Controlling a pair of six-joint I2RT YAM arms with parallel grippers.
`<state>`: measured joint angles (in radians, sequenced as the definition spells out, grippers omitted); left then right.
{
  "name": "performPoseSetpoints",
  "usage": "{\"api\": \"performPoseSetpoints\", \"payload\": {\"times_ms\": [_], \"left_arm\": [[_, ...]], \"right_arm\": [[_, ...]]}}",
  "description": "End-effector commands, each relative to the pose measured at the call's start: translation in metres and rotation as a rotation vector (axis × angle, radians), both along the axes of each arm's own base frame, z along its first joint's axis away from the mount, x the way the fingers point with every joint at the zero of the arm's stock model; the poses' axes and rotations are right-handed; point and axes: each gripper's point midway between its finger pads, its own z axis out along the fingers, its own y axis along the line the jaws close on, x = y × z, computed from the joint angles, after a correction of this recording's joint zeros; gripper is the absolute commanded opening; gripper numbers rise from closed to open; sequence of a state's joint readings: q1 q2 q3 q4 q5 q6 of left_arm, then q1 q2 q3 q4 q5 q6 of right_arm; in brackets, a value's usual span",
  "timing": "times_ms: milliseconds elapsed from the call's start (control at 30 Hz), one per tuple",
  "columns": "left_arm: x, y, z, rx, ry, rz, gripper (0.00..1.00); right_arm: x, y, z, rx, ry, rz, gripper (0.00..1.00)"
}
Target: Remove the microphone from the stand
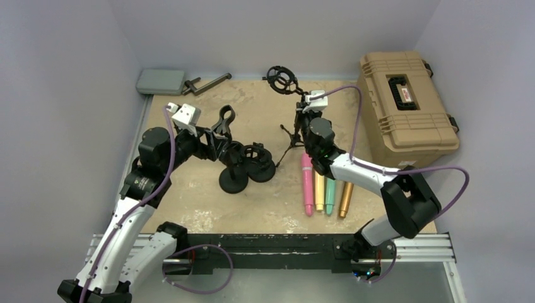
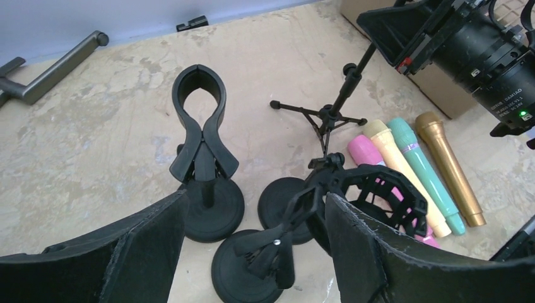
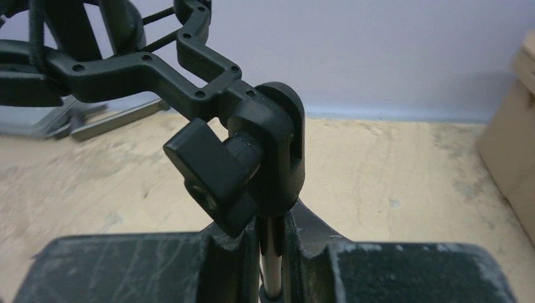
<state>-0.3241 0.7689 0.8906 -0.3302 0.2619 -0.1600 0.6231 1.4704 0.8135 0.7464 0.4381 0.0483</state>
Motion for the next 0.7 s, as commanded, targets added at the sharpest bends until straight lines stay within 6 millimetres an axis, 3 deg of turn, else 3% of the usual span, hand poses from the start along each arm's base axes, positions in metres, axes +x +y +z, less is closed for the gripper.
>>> {"api": "performPoseSetpoints", "payload": {"times_ms": [0, 200, 333, 400, 533, 667], "left_arm": [[0.005, 0.008, 0.007, 0.018, -0.061, 0.049, 0.77], [0.006, 0.009, 0.005, 0.022, -0.057, 0.054, 0.77], [0.008, 0.010, 0.005, 0.024, -0.061, 0.063, 0.76], [0.008, 0.010, 0.005, 0.021, -0.062, 0.066, 0.76], [0.005, 0.010, 0.017, -0.062, -0.064, 0.094, 0.78], [-0.005, -0.004, 0.040, -0.202, 0.020, 0.057, 0.78]], "right_arm": [[0.009, -0.031, 0.024, 0.223, -0.041, -0.318, 0.00], [0.011, -0.039, 0.012, 0.235, -0.017, -0.439, 0.00], [0.010, -0.031, 0.000, 0.218, 0.021, -0.432, 0.01], [0.014, -0.013, -0.002, 0.164, 0.036, -0.366, 0.07], [0.011, 0.002, -0.005, 0.143, 0.084, -0.291, 0.17], [-0.001, 0.006, -0.001, 0.136, 0.124, -0.219, 0.49]]}}
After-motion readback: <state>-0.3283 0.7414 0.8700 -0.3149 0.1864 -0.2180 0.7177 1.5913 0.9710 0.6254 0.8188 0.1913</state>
